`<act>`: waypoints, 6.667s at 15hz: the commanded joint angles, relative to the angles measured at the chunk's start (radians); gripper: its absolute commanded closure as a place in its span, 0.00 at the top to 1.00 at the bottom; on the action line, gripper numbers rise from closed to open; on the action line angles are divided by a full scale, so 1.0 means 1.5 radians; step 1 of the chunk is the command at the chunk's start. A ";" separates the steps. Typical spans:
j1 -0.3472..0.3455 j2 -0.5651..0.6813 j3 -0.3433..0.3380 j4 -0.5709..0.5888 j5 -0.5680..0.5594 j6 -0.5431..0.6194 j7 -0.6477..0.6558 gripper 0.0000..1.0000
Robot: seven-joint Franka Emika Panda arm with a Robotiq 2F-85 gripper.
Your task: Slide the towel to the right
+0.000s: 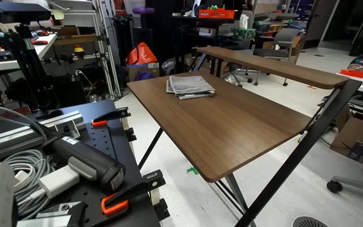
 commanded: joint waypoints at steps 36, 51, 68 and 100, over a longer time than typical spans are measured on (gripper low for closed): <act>0.008 0.124 0.036 0.023 0.029 0.081 0.089 1.00; 0.129 0.691 0.139 0.266 0.010 0.270 0.373 1.00; 0.270 1.065 0.048 0.688 -0.008 0.283 0.552 1.00; 0.111 1.100 -0.062 0.717 0.007 0.223 0.679 1.00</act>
